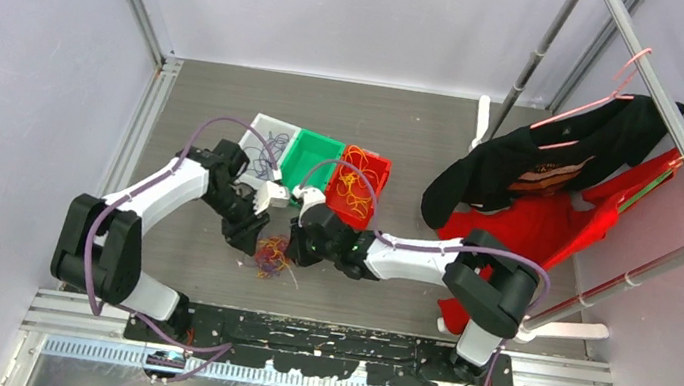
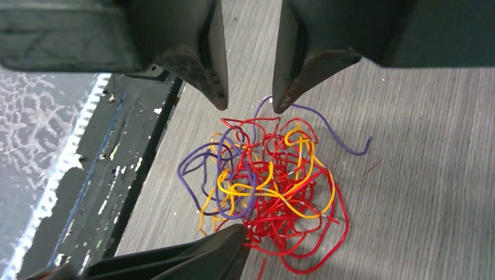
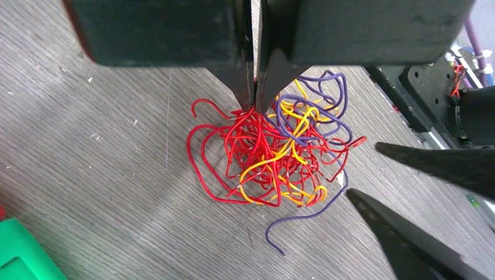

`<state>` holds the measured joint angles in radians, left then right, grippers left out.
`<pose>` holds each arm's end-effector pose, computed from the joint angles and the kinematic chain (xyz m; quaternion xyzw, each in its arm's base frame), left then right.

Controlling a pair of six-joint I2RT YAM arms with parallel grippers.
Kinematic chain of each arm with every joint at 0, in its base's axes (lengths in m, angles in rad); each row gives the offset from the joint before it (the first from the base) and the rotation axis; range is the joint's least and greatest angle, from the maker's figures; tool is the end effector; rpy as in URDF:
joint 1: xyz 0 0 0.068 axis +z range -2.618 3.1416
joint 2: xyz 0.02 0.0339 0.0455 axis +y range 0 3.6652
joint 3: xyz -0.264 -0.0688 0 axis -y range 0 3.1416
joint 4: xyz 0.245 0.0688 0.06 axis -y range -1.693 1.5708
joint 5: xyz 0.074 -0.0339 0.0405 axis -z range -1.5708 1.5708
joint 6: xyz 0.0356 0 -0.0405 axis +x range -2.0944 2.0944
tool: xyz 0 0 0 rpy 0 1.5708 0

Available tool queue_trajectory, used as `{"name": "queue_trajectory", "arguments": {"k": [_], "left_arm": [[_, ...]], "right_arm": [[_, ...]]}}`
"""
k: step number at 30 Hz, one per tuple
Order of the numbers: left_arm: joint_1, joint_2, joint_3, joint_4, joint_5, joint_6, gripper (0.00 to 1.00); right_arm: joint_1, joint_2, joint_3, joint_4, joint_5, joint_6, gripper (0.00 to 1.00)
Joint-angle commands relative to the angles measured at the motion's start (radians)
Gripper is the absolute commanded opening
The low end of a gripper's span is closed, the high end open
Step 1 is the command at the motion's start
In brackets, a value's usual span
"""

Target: Untangle the cables

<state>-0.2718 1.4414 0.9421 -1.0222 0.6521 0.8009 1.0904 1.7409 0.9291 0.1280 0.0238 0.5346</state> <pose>0.2204 -0.0838 0.2085 0.4907 0.8100 -0.3030 0.1063 0.1679 0.3204 0.1680 -0.2429 0.8699 0.3041 0.3029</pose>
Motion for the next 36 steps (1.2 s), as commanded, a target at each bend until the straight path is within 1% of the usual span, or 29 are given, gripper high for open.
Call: {"name": "queue_trajectory", "arguments": {"k": [1,4,7,9,12,14,17,19,22,26,29,31,33,35,36], "left_arm": [[-0.012,0.007,-0.041,0.143,-0.01,-0.062,0.31],[-0.019,0.001,-0.048,0.169,0.008,-0.081,0.28],[-0.031,-0.009,-0.046,0.152,0.022,-0.072,0.3],[-0.037,-0.018,-0.047,0.114,0.029,-0.041,0.38],[-0.039,-0.029,-0.048,0.067,0.019,0.022,0.49],[-0.039,-0.034,-0.041,-0.011,0.028,0.102,0.56],[-0.038,-0.068,-0.031,-0.123,0.025,0.228,0.6],[-0.038,-0.099,-0.033,-0.141,0.018,0.258,0.62],[-0.046,-0.126,-0.049,-0.084,0.035,0.197,0.64],[-0.089,-0.108,-0.067,0.006,0.032,0.097,0.64],[-0.144,-0.076,-0.099,0.115,-0.036,0.0,0.64],[-0.155,-0.058,-0.113,0.189,-0.068,-0.052,0.63],[-0.155,-0.049,-0.119,0.258,-0.079,-0.091,0.6],[-0.155,-0.043,-0.116,0.273,-0.053,-0.103,0.55],[-0.156,-0.042,-0.115,0.279,-0.046,-0.113,0.5]], "right_arm": [[0.0,-0.089,-0.023,0.128,-0.019,0.028,0.04],[-0.002,-0.096,-0.044,0.143,-0.019,0.045,0.04],[-0.003,-0.095,-0.059,0.157,-0.007,0.062,0.04],[-0.002,-0.097,-0.069,0.156,0.007,0.064,0.07],[-0.001,-0.108,-0.084,0.165,0.037,0.072,0.07],[-0.002,-0.114,-0.09,0.163,0.056,0.074,0.11],[-0.002,-0.125,-0.107,0.175,0.081,0.08,0.13],[-0.002,-0.127,-0.111,0.178,0.096,0.079,0.13],[-0.002,-0.122,-0.111,0.187,0.099,0.085,0.13],[-0.001,-0.116,-0.106,0.191,0.099,0.09,0.13],[-0.001,-0.116,-0.111,0.192,0.103,0.089,0.12],[-0.001,-0.116,-0.115,0.195,0.105,0.094,0.12],[-0.001,-0.116,-0.122,0.198,0.105,0.098,0.11],[-0.002,-0.116,-0.129,0.206,0.105,0.103,0.09],[-0.001,-0.116,-0.135,0.21,0.106,0.107,0.09]]}}
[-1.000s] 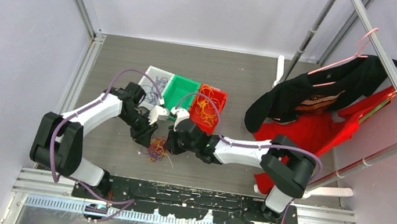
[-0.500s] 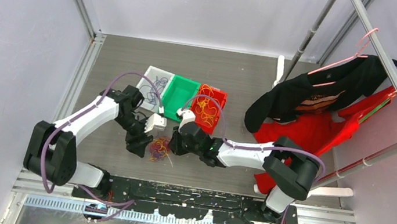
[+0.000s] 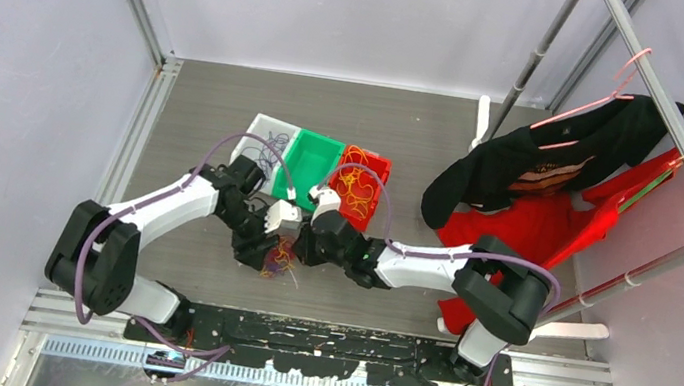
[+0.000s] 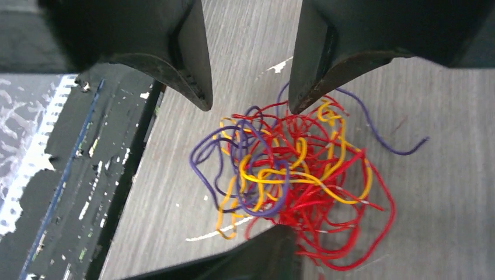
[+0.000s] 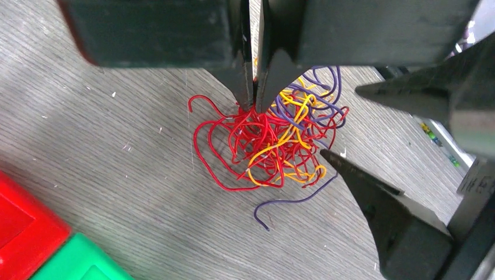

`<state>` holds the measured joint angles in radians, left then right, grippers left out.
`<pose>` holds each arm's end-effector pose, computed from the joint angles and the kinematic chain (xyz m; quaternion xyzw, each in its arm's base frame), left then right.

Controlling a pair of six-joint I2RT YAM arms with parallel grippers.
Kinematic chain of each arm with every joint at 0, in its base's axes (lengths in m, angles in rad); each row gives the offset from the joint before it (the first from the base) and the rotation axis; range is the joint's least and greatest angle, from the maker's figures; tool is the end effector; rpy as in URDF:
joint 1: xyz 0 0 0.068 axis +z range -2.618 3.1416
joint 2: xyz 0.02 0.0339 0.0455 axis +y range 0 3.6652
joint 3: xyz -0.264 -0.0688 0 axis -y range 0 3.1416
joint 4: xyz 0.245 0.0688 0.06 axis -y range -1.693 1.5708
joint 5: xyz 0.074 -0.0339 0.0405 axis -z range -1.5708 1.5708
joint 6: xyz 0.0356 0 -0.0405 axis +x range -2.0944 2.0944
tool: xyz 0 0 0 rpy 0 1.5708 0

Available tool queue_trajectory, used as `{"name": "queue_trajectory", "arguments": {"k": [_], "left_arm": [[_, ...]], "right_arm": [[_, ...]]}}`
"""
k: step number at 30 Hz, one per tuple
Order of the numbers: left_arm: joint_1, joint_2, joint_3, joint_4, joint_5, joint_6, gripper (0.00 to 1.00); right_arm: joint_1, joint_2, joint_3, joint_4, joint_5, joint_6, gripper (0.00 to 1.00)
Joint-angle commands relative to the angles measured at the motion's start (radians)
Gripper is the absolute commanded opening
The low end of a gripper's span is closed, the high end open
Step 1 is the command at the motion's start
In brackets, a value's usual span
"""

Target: Untangle the cables

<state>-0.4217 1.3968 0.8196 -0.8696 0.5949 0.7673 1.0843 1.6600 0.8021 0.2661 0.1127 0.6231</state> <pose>0.1973 -0.1104 0.1874 0.5495 0.7804 -0.2780 0.1087 0.1625 0.2986 0.1693 -0.1756 0.8639 0.3212 0.3460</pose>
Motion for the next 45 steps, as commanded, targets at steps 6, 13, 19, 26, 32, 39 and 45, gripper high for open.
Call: {"name": "queue_trajectory", "arguments": {"k": [6,13,19,26,32,39,45], "left_arm": [[0.001,-0.054,0.031,0.092,-0.061,-0.08,0.01],[0.094,-0.217,-0.008,0.053,-0.116,-0.037,0.0],[0.153,-0.246,-0.009,0.024,-0.142,0.005,0.0],[0.251,-0.274,0.104,-0.051,-0.142,0.038,0.0],[0.33,-0.32,0.164,-0.088,-0.174,0.093,0.0],[0.465,-0.313,0.273,-0.123,-0.16,0.133,0.0],[0.496,-0.313,0.497,-0.161,-0.079,0.017,0.0]], "right_arm": [[0.003,-0.052,-0.035,0.079,0.052,0.026,0.05],[0.0,-0.104,-0.125,0.144,0.133,0.055,0.01],[0.0,-0.135,-0.157,0.143,0.168,0.059,0.01],[-0.001,-0.181,-0.189,0.101,0.255,0.054,0.01],[0.0,-0.218,-0.22,0.079,0.293,0.055,0.01],[0.001,-0.274,-0.267,0.048,0.289,0.063,0.01],[0.015,-0.34,-0.303,0.006,0.274,0.061,0.01]]}}
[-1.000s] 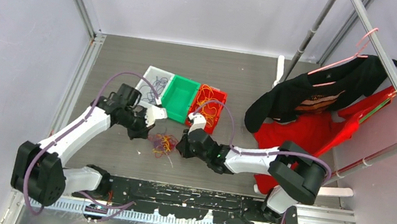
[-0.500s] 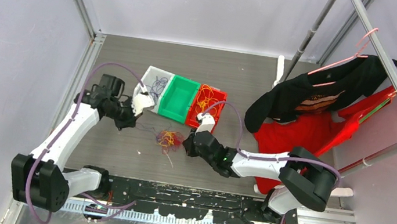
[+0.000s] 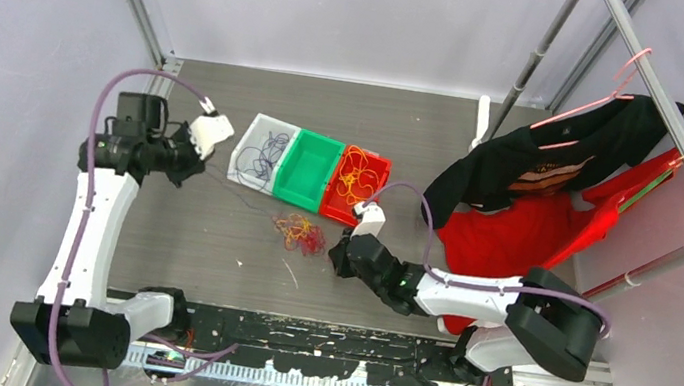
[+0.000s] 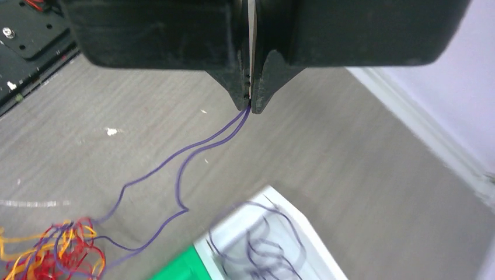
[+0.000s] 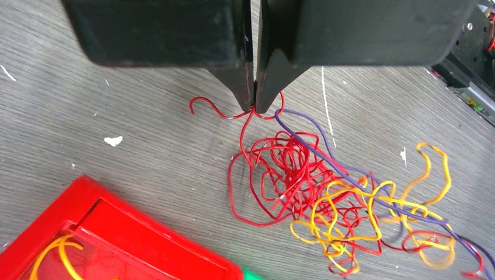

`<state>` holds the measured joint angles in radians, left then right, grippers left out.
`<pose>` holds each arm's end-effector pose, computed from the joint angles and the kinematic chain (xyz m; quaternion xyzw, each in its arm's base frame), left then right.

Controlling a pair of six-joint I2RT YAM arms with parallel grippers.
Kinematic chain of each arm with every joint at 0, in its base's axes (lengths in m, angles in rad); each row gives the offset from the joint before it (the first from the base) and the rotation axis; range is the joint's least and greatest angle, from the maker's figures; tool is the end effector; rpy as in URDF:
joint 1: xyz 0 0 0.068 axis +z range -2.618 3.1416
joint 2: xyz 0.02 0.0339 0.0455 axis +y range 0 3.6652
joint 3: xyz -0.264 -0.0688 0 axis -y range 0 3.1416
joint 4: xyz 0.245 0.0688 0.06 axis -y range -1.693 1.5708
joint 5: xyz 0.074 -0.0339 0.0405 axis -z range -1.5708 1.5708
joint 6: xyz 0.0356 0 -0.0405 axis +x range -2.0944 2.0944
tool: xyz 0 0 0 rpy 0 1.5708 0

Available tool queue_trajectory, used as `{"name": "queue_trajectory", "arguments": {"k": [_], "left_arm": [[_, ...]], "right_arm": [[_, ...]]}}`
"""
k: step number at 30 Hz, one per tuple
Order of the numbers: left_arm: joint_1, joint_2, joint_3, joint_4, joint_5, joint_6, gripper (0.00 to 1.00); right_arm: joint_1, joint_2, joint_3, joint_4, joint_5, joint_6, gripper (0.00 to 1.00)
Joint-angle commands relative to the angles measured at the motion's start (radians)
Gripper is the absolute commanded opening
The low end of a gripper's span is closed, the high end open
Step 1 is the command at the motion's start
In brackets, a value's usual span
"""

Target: Untangle the cables

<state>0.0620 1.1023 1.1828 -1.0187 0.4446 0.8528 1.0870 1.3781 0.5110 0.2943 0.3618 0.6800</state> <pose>0.2035 -0.0027 0.3430 0.4203 0.8291 -0.0540 0.3647 0.1339 0.2277 0.1665 -0.0902 0.8633 0.2636 0.4208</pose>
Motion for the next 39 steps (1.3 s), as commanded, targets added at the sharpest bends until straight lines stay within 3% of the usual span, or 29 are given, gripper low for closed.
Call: {"name": "queue_trajectory", "arguments": {"k": [1,5,12,24,29,32,33,35,39], "left_arm": [[0.012,-0.025,0.163,-0.012,0.095,-0.095,0.0],[0.012,-0.073,0.238,0.065,0.135,-0.209,0.0],[0.012,-0.174,0.251,0.501,-0.131,-0.458,0.0],[0.012,-0.156,0.469,0.683,-0.344,-0.612,0.0],[0.012,-0.165,0.488,0.644,-0.175,-0.63,0.0],[0.012,-0.173,0.487,0.655,-0.149,-0.649,0.0],[0.012,-0.171,0.496,0.638,-0.119,-0.648,0.0],[0.012,-0.167,0.524,0.575,-0.024,-0.642,0.0],[0.012,-0.186,0.521,0.495,0.116,-0.632,0.0]], "right_arm": [[0.016,-0.065,-0.016,-0.029,0.02,0.003,0.01],[0.028,-0.102,-0.021,-0.081,0.02,-0.009,0.01],[0.038,-0.192,-0.072,-0.144,0.03,-0.002,0.01],[0.072,-0.267,-0.189,-0.195,0.075,0.052,0.01],[0.084,-0.279,-0.174,-0.201,0.058,0.038,0.01],[0.085,-0.285,-0.117,-0.238,0.051,0.0,0.02],[0.085,-0.289,-0.095,-0.24,0.038,-0.018,0.06],[0.085,-0.304,-0.044,-0.248,0.017,-0.051,0.28],[0.085,-0.326,0.096,-0.258,-0.029,-0.159,0.6]]}}
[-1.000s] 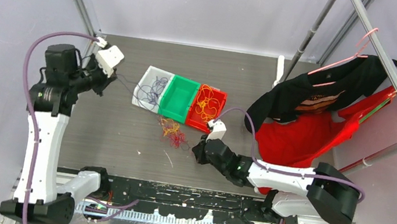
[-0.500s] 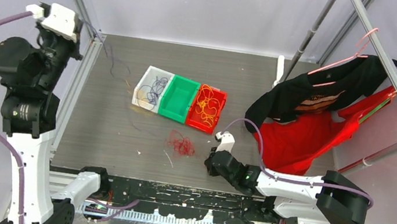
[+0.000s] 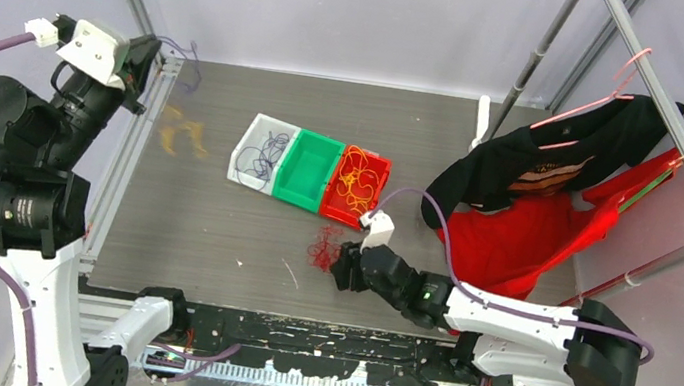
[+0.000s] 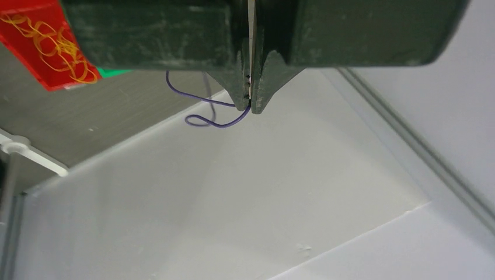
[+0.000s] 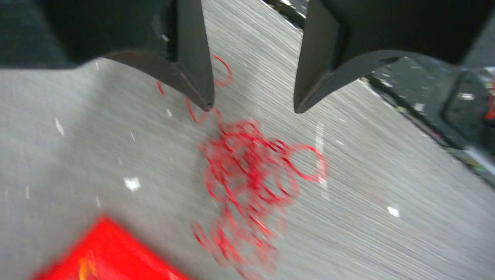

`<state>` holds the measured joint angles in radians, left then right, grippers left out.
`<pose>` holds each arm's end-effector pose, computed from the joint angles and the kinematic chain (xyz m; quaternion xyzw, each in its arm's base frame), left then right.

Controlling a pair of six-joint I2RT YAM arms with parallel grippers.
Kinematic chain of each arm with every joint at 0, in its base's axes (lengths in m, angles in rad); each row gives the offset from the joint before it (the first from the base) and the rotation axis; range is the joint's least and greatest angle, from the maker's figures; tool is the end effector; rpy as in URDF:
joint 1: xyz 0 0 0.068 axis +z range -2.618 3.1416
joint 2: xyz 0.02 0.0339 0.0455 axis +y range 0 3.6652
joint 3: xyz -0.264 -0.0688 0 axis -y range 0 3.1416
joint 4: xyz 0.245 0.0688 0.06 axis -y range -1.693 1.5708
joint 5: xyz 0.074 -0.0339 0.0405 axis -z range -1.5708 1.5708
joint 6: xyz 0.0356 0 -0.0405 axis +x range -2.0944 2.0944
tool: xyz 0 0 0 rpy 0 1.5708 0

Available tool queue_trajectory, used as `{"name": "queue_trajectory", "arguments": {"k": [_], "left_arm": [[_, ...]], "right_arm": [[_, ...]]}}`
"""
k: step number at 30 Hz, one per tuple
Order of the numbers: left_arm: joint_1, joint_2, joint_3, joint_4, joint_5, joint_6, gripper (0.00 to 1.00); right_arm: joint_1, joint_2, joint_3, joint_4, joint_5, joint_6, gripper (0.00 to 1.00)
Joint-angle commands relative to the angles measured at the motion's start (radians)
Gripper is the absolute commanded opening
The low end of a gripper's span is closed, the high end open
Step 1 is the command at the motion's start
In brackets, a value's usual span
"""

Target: Untangle the cables

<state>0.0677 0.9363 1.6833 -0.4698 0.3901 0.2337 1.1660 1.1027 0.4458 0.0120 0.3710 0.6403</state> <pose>0.1060 -0.0064 0.5659 0.2031 0.5764 0.0021 0.7915 0.0974 0.1946 0.1826 -0.1490 0.8706 0.2425 0.4013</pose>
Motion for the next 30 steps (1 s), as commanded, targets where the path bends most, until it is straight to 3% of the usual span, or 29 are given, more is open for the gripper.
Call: {"name": "queue_trajectory", "arguments": {"k": [1,7,10,17,22,30], "left_arm": [[0.006,-0.031,0.004,-0.058,0.187,-0.01,0.0],[0.006,-0.082,-0.086,-0.149,0.343,0.032,0.0],[0.006,-0.104,-0.12,-0.207,0.472,0.041,0.0],[0.006,-0.139,-0.203,-0.191,0.706,-0.068,0.0],[0.006,-0.144,-0.234,-0.188,0.722,-0.071,0.0],[0.006,-0.151,-0.236,-0.187,0.759,-0.068,0.0]], "right_arm": [[0.006,-0.048,0.217,0.017,-0.044,-0.143,0.66],[0.006,-0.014,0.459,-0.017,-0.148,-0.284,0.93],[0.006,0.002,0.543,-0.003,-0.189,-0.334,0.96],[0.006,0.068,0.657,0.058,-0.308,-0.43,0.96],[0.007,0.128,0.693,0.132,-0.433,-0.406,0.93],[0.007,0.234,0.756,0.165,-0.407,-0.385,0.81]]}}
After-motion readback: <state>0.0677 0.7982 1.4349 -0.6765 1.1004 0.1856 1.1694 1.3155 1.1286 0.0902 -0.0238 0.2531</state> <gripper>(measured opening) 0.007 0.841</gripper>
